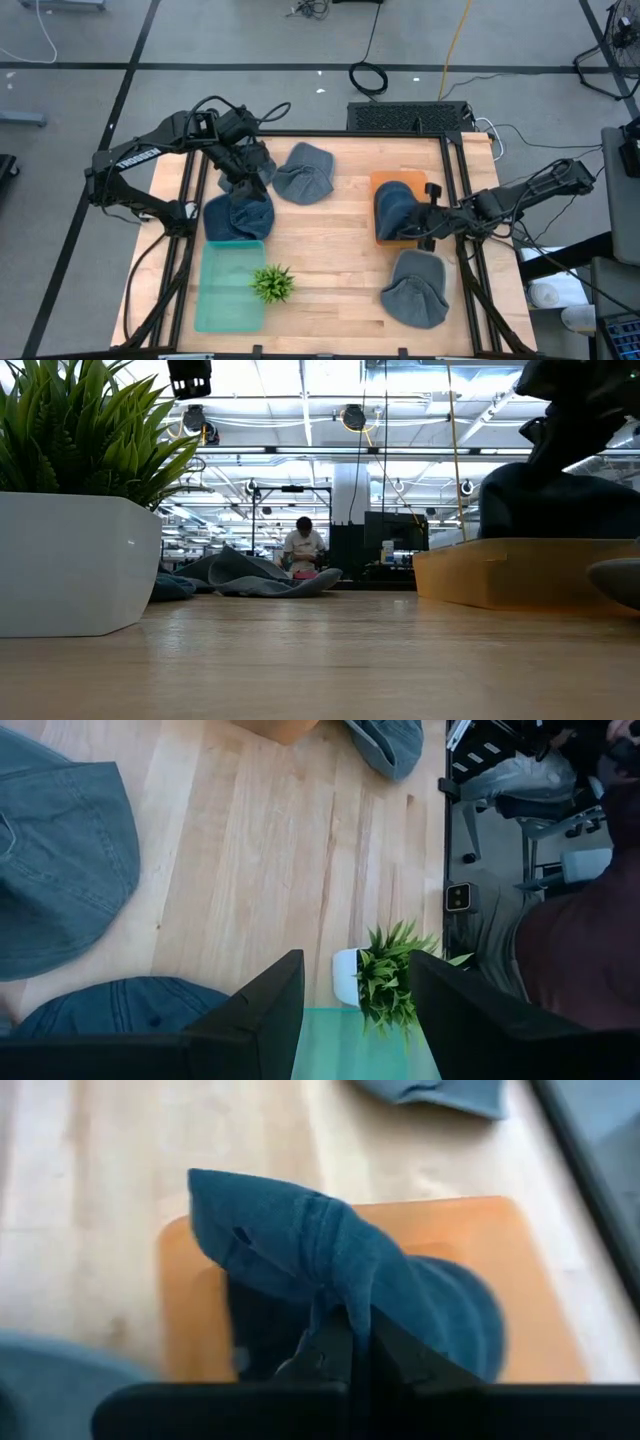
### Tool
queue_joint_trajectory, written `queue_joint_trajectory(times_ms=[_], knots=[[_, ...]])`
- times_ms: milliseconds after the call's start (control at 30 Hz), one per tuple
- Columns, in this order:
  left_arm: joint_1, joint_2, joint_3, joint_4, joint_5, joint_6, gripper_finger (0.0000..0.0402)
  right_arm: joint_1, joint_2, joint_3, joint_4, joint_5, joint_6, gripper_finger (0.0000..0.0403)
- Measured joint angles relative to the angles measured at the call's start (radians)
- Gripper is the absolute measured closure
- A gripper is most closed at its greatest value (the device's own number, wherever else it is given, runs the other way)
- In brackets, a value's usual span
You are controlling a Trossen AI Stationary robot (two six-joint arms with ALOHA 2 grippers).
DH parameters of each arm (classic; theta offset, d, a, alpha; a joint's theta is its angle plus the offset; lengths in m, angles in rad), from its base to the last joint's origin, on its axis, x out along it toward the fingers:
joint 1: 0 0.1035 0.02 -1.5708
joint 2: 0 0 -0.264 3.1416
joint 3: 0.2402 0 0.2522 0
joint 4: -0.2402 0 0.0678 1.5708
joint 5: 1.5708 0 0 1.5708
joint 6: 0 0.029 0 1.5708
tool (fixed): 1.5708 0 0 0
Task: Pick & Place hat
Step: Put the right blue cap into the orange bin
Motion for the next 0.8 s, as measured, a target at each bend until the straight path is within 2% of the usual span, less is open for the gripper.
queue_joint_trajectory(times_ms=[100,267,433,533,800], knots=[[0.000,0.000,0.000,0.000,0.000,0.009,0.0215,0.000,0.019,0.000,0.008,0.073,-0.009,0.0402],[-0.001,0.000,0.000,0.000,0.000,0.008,0.0215,0.000,0.111,-0.003,0.094,0.194,-0.165,0.0402],[-0.011,0.000,0.000,0.000,0.000,0.003,0.0215,-0.032,0.201,-0.007,0.099,0.226,-0.231,0.0402],[-0.024,0.000,0.000,0.000,0.000,0.002,0.0215,-0.039,0.216,-0.007,0.098,0.293,-0.265,0.0402],[-0.056,0.000,0.000,-0.001,0.000,0.000,0.0215,-0.051,0.193,-0.007,0.063,0.380,-0.470,0.0403]])
